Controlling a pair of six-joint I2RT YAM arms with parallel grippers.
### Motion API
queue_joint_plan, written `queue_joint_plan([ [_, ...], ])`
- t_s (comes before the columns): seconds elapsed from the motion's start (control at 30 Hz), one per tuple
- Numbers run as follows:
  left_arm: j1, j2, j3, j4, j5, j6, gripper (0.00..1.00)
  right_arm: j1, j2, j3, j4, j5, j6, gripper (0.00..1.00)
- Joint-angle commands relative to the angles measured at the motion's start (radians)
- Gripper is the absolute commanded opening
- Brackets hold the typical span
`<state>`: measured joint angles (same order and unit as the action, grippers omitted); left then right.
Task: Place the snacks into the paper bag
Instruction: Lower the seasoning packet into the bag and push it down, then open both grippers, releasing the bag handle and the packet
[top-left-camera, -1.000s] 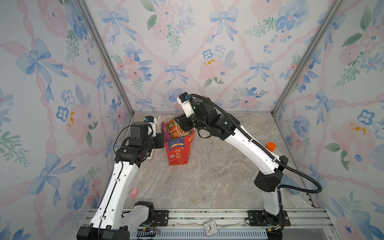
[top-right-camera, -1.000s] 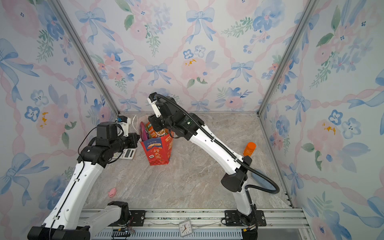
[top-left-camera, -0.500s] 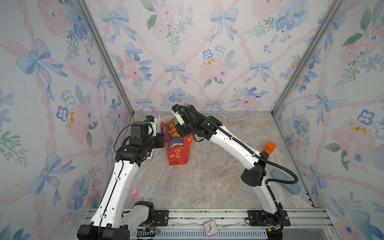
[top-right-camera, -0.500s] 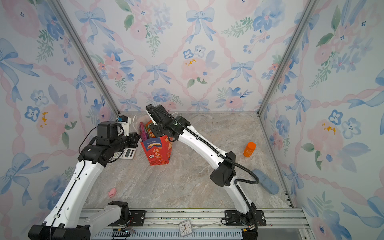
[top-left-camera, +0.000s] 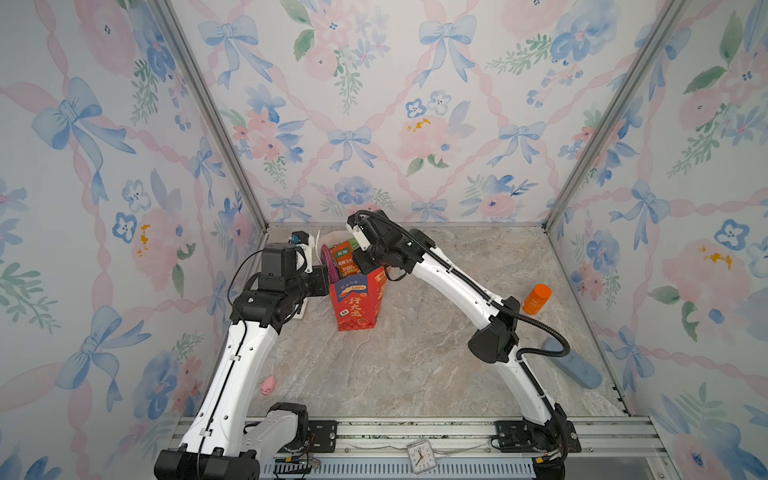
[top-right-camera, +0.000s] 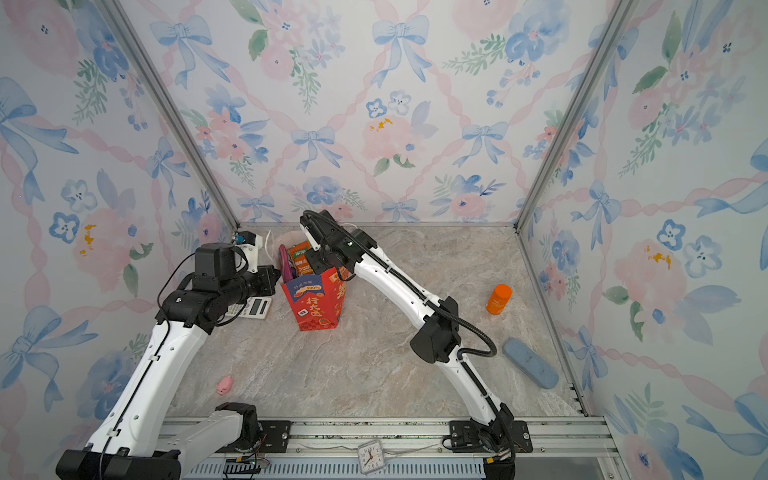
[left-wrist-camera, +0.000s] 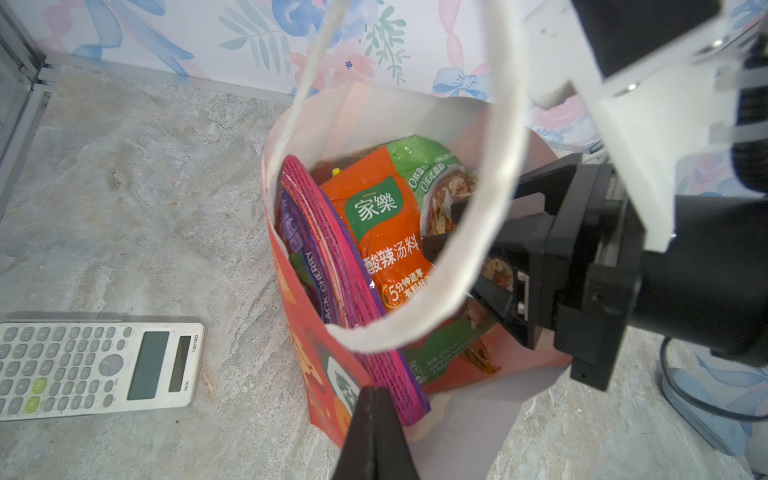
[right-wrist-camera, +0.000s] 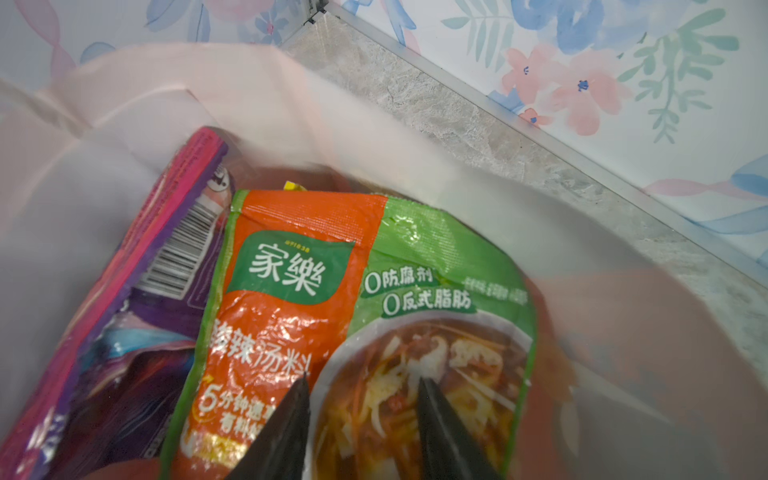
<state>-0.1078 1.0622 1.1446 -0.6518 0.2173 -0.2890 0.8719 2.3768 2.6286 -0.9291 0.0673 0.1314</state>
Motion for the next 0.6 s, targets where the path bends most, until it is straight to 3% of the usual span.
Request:
queue_joint_plan([
  [0.0,0.006,0.008,0.017,0.001,0.01,0.013,0.0,-0.01,-0.018,0.049,-0.035,-0.068,0.035,0.46],
  [0.33,0.005,0.011,0.024,0.001,0.007,0.016,0.0,-0.011,-0.297,-0.057,0.095,-0.105,0.034,0.66],
  [0.47,0.005,0.008,0.024,0.001,0.004,0.016,0.0,-0.013,-0.446,-0.234,0.198,-0.076,0.017,0.8],
  [0.57,0.005,0.008,0.024,0.001,0.004,0.015,0.0,-0.021,-0.572,-0.433,0.314,-0.019,0.001,0.98],
])
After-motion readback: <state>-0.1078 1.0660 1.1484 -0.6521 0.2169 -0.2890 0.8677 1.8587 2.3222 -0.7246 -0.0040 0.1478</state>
